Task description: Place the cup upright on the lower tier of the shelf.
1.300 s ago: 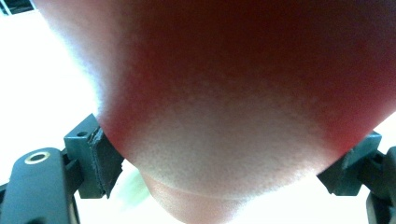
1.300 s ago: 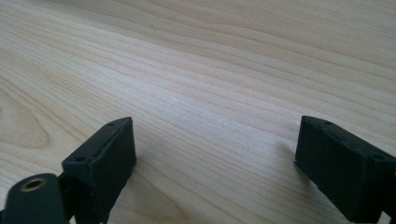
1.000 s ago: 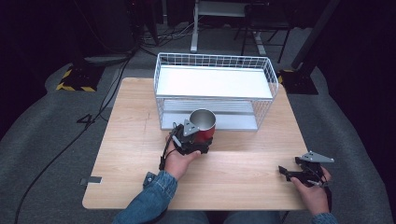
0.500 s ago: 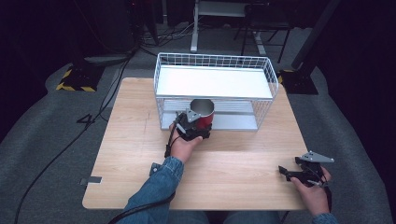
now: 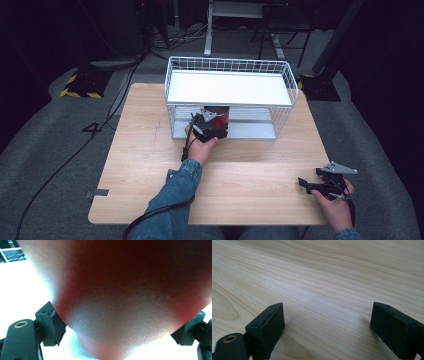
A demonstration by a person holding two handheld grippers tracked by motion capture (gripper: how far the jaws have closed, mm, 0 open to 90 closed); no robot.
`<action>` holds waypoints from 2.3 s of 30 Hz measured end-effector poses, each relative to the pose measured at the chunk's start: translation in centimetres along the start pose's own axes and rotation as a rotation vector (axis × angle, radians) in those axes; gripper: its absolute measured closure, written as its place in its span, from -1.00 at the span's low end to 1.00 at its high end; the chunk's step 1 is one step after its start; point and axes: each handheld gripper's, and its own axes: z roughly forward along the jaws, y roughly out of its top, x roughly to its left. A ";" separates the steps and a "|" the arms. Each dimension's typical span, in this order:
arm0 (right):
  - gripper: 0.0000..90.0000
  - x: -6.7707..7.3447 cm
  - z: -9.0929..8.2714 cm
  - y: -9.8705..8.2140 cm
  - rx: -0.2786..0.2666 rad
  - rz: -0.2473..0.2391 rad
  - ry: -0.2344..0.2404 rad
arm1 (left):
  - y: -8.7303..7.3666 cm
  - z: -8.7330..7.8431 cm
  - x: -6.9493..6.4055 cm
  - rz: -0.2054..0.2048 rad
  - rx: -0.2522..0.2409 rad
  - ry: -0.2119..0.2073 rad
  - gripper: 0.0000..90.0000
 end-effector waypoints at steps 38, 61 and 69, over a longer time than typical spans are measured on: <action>-0.73 0.0 0.0 0.0 0.000 0.000 0.000 | -0.5 4.1 -0.4 0.015 -0.066 0.000 -0.67; -0.73 0.0 0.0 0.0 0.000 0.000 0.000 | -1.3 0.8 0.2 -0.013 -0.066 -0.030 -0.66; -0.73 0.0 0.0 0.0 0.000 0.000 0.000 | -1.0 -1.9 0.2 -0.001 -0.064 -0.063 -0.66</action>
